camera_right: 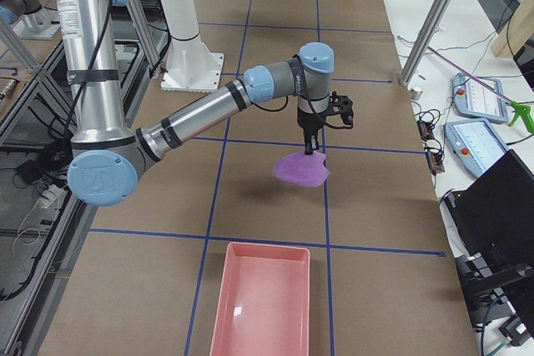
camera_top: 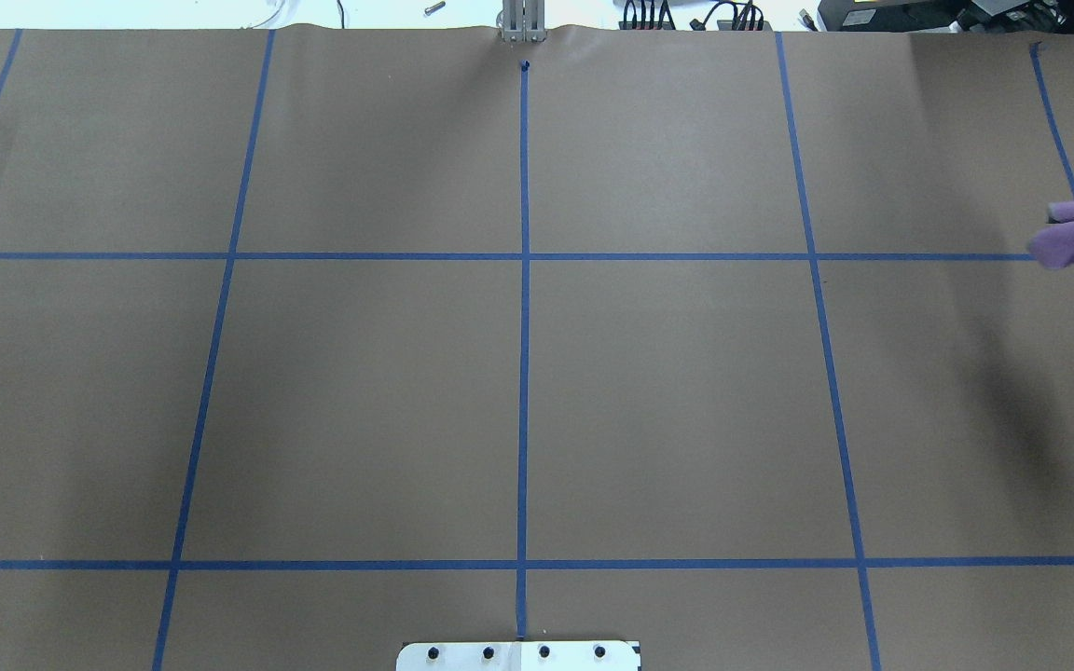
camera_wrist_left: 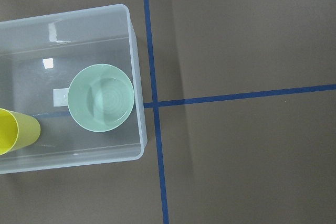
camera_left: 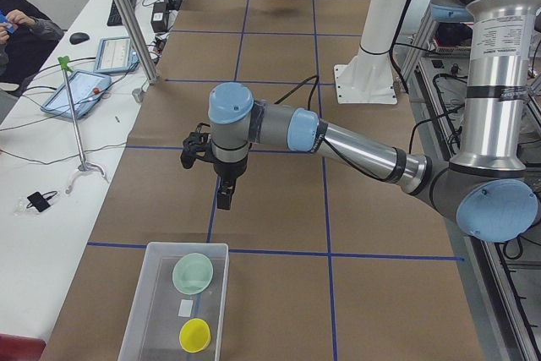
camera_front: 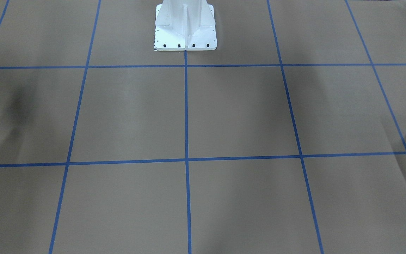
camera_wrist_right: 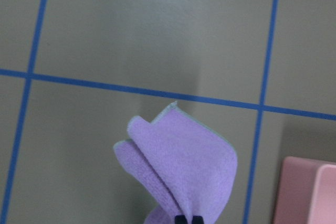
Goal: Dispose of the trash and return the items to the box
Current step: 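Lift the purple cloth and lower it into the pink tray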
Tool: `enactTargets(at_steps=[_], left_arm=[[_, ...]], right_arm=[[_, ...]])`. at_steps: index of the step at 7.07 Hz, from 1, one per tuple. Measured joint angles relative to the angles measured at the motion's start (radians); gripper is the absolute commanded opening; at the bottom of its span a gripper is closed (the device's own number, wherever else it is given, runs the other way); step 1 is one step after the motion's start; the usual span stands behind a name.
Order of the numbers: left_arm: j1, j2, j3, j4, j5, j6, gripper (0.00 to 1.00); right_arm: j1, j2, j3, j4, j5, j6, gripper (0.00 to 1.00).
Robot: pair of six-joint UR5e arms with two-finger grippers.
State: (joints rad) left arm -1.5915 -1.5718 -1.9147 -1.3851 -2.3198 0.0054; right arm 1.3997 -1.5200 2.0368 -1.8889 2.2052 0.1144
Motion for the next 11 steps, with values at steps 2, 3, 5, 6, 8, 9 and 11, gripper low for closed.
enactTargets(at_steps=[2, 3, 5, 6, 8, 9, 11], left_arm=[[0.001, 0.000, 0.000, 0.000, -0.001, 0.001, 0.99], [0.002, 0.000, 0.000, 0.000, -0.001, 0.001, 0.99], [0.003, 0.001, 0.000, 0.000, -0.001, 0.002, 0.99], [0.004, 0.002, 0.000, 0.000, -0.001, 0.002, 0.99], [0.004, 0.003, 0.000, 0.000, -0.001, 0.005, 0.99], [0.004, 0.002, -0.001, -0.001, -0.001, 0.006, 0.99], [0.004, 0.003, -0.002, 0.000, -0.001, 0.008, 0.99]], right_arm=[[0.157, -0.112, 0.013, -0.060, 0.002, -0.296, 0.00], [0.213, -0.172, 0.002, -0.063, 0.000, -0.413, 0.00], [0.290, -0.233, -0.066, -0.051, -0.009, -0.571, 0.00], [0.317, -0.237, -0.125, -0.006, -0.014, -0.606, 0.00], [0.341, -0.223, -0.270, 0.122, -0.017, -0.599, 0.00], [0.343, -0.216, -0.344, 0.193, -0.015, -0.580, 0.00], [0.339, -0.213, -0.420, 0.287, -0.011, -0.526, 0.00]])
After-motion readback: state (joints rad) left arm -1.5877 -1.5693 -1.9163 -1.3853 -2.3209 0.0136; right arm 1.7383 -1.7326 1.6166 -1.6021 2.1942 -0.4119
